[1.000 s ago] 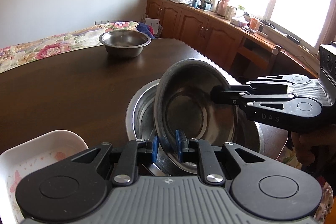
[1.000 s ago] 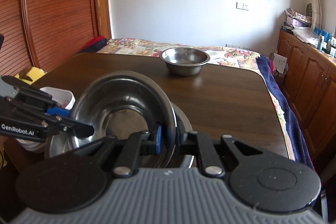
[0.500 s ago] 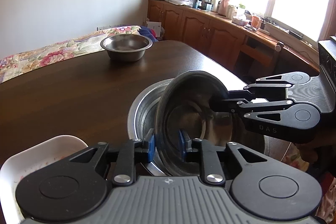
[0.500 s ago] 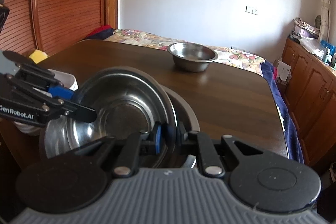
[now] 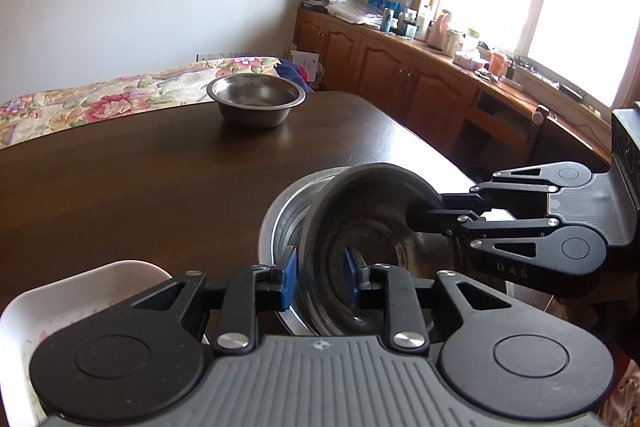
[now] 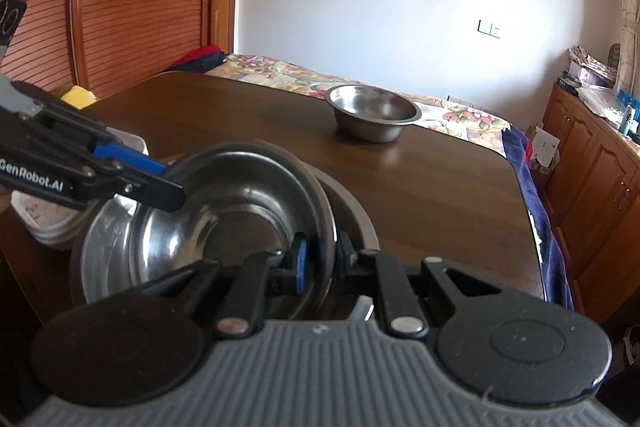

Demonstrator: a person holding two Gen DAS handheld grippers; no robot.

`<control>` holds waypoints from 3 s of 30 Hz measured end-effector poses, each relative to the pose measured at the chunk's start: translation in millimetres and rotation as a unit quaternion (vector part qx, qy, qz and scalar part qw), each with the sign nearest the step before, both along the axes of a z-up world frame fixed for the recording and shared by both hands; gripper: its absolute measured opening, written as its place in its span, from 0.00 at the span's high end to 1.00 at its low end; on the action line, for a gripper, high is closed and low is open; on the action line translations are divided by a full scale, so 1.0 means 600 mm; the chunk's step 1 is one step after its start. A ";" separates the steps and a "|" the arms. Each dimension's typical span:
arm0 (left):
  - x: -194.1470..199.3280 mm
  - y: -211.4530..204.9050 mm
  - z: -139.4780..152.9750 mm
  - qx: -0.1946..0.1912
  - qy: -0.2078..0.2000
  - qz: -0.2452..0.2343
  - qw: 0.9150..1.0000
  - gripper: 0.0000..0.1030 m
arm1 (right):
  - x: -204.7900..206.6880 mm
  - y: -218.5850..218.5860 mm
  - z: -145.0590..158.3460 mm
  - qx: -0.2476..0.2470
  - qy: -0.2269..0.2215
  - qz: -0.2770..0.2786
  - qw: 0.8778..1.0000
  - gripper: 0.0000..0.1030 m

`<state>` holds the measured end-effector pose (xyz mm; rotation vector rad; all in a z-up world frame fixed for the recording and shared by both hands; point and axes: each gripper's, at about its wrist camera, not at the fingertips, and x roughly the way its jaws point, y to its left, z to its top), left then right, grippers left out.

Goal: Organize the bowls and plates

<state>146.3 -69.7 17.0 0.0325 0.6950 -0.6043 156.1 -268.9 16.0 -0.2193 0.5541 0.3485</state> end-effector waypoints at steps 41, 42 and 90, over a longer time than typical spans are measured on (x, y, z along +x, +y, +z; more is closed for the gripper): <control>0.095 -0.011 0.063 0.033 -0.061 0.050 0.996 0.74 | 0.100 -0.074 0.076 0.042 -0.071 -0.039 0.996 0.79; 0.100 -0.012 0.064 0.034 -0.061 0.050 0.996 0.74 | 0.104 -0.075 0.076 0.043 -0.071 -0.040 0.996 0.79; 0.397 -0.059 -0.010 0.022 0.013 0.087 0.996 0.68 | 0.342 -0.049 -0.012 0.094 0.042 -0.049 0.993 0.70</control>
